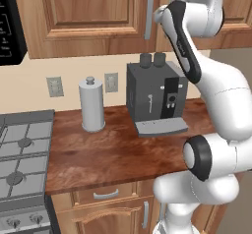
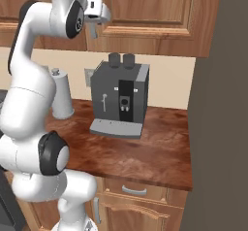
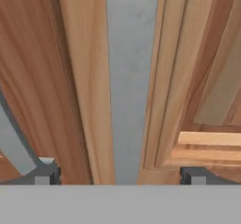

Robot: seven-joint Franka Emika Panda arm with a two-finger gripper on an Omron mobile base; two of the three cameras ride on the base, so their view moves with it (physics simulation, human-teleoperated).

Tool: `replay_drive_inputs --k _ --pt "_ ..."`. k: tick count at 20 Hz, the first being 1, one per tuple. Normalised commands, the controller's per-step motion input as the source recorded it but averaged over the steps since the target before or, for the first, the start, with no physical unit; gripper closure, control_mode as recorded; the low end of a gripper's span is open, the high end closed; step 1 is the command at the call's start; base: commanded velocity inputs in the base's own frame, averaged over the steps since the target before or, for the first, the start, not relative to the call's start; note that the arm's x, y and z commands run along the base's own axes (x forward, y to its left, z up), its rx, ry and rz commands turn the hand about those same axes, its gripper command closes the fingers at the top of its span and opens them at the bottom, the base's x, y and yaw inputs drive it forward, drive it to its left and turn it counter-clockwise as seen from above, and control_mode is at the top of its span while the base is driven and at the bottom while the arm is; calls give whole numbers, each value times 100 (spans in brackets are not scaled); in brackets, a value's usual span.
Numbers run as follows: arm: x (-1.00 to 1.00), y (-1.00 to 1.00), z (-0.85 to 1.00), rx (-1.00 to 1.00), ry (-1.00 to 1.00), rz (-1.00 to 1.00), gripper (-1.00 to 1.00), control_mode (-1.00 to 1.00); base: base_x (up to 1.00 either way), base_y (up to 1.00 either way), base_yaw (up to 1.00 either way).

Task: Open the cabinet. Pick the sponge and place it next to the sink. Then close the cabinet.

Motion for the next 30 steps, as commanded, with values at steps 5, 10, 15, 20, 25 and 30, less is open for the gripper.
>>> replay_drive_inputs --k 5,10,15,20,25,30 --pt "46 -9 0 0 1 0 -100 -100 0 0 0" --pt "37 -7 -1 0 0 0 -100 -100 0 0 0" --pt "20 -3 -19 1 -7 0 -100 -100 0 0 0" --pt "28 0 -38 3 -18 0 -100 -100 0 0 0" --pt "43 0 -42 0 -19 0 -100 -100 0 0 0" --pt "67 0 -39 0 -18 0 -100 -100 0 0 0"
